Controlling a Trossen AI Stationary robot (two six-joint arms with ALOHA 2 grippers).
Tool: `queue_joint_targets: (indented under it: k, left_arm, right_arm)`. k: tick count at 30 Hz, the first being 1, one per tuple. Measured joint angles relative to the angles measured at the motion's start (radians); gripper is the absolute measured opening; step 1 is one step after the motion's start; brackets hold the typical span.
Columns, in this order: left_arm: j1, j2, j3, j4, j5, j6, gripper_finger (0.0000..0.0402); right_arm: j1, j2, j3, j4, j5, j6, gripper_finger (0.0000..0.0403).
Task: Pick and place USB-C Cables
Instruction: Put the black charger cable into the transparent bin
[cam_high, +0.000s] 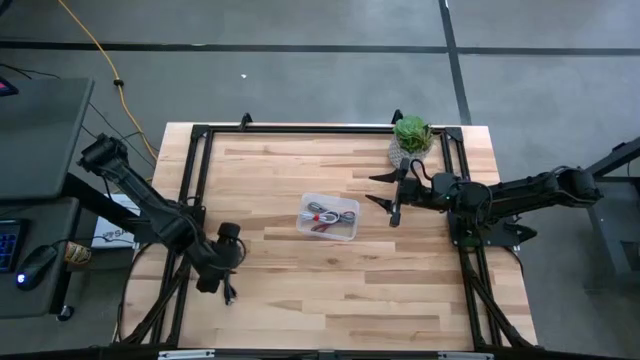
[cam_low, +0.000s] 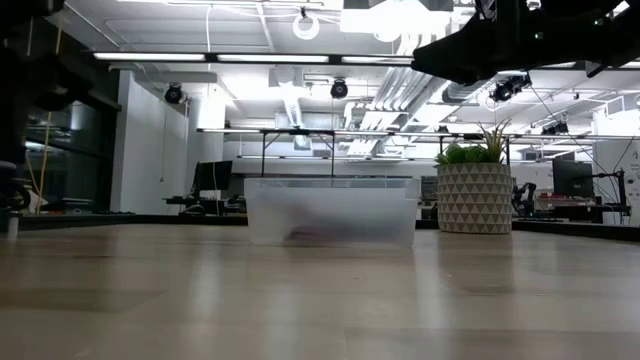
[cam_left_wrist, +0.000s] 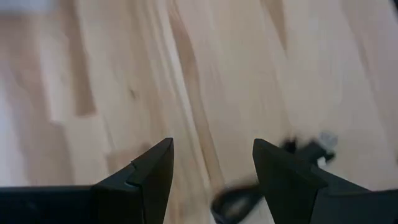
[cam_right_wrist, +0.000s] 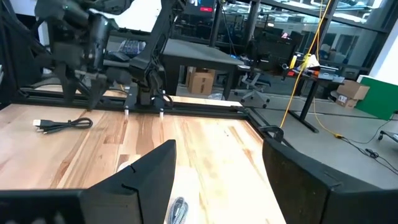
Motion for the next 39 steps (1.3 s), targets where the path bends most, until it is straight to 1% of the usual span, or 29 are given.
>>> queue_joint_targets:
  k: [7, 12, 15, 20, 26, 34, 39]
  left_arm:
    - [-0.047, 0.147, 0.000, 0.000, 0.070, -0.002, 0.0200]
    - [-0.105, 0.226, 0.000, 0.011, 0.104, -0.047, 0.0200]
    - [-0.141, 0.248, 0.000, 0.014, 0.121, -0.074, 0.0200]
    - [-0.185, 0.261, 0.000, 0.020, 0.104, -0.104, 0.0200]
    - [-0.183, 0.301, 0.000, 0.020, 0.080, -0.019, 0.0200]
    - [-0.182, 0.402, 0.007, 0.024, 0.086, 0.095, 0.0200]
    - [-0.182, 0.410, 0.008, 0.030, 0.074, 0.133, 0.0200]
  right_arm:
    - [0.000, 0.000, 0.000, -0.001, 0.000, 0.000, 0.0232]
    - [0.000, 0.000, 0.000, -0.001, 0.000, -0.001, 0.0232]
    - [0.000, 0.000, 0.000, 0.000, 0.000, 0.000, 0.0232]
    - [0.000, 0.000, 0.000, -0.002, 0.000, 0.020, 0.0232]
    - [0.000, 0.000, 0.000, -0.005, 0.000, 0.023, 0.0232]
    - [0.000, 0.000, 0.000, -0.009, 0.000, 0.023, 0.0232]
    - [0.000, 0.000, 0.000, -0.014, 0.001, 0.023, 0.0232]
